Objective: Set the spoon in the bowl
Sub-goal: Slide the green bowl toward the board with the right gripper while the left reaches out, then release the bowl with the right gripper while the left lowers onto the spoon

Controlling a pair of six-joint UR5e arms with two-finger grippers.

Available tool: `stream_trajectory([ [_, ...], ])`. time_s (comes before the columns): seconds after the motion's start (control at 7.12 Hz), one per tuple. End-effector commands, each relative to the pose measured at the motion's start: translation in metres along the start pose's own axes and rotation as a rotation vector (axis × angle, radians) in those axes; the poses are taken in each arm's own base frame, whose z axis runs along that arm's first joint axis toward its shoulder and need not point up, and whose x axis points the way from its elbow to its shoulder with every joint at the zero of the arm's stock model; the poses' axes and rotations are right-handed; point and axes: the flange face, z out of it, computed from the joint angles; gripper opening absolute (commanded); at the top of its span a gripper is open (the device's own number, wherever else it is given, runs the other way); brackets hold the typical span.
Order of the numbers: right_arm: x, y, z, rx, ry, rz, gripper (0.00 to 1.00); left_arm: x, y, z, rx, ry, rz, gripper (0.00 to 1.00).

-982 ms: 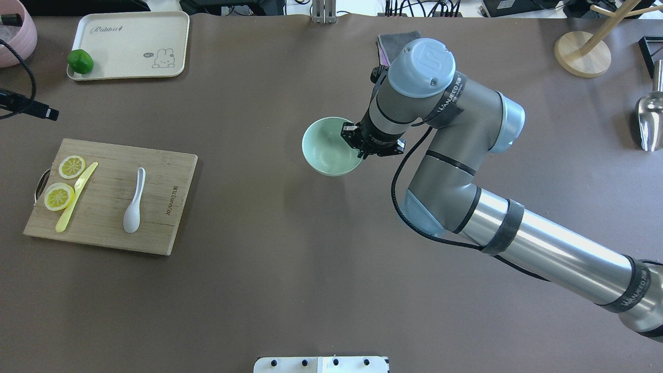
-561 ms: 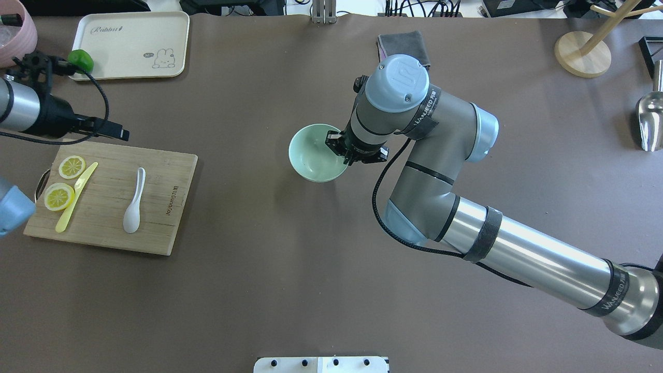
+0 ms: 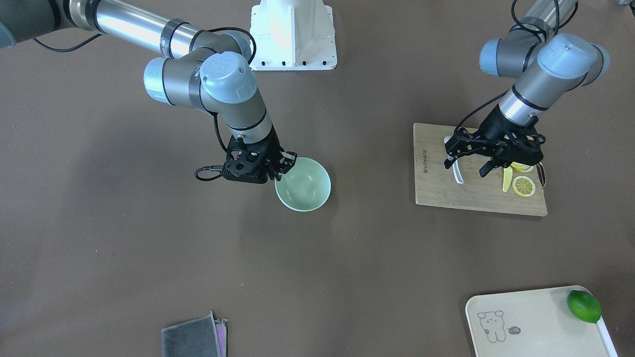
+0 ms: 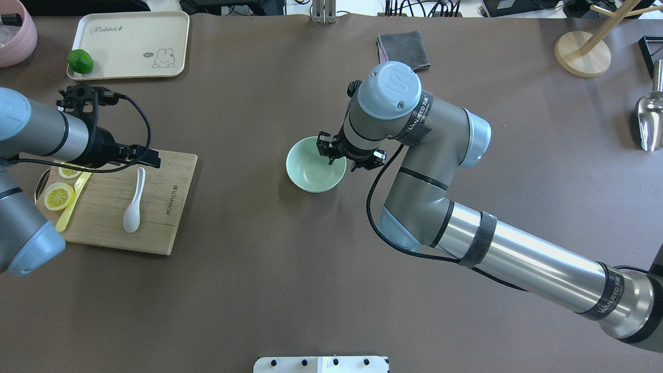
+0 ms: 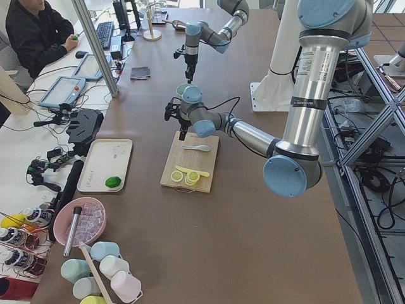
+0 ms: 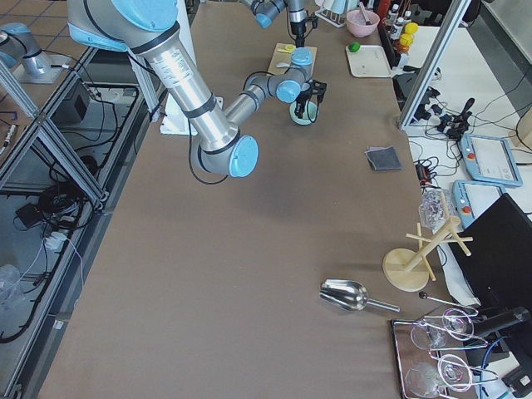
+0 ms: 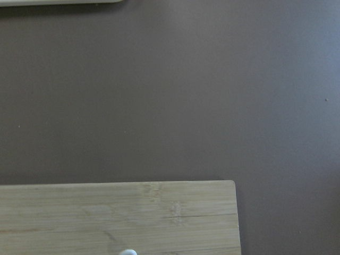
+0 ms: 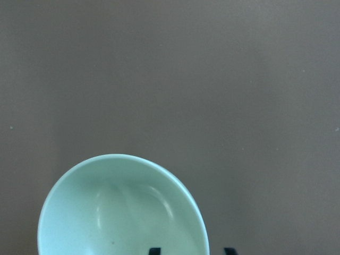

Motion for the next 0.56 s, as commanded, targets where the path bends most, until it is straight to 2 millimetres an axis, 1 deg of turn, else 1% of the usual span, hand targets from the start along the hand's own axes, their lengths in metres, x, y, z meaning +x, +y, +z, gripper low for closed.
stream_trajectory([
  [0.0, 0.018, -0.008, -0.028, 0.013, -0.033, -0.015, 1.00, 0.008, 0.024, 0.013, -0.019, -0.094, 0.012, 0.97],
  [0.14, 0.044, -0.014, -0.048, 0.031, -0.048, -0.075, 1.00, 0.009, 0.035, 0.019, -0.034, -0.096, 0.024, 0.97],
  [0.28, 0.070, -0.026, -0.063, 0.031, -0.046, -0.135, 1.00, 0.010, 0.044, 0.024, -0.033, -0.110, 0.035, 0.97],
  [0.42, 0.093, -0.048, -0.076, 0.018, -0.049, -0.135, 1.00, 0.010, 0.054, 0.028, -0.048, -0.111, 0.044, 0.97],
])
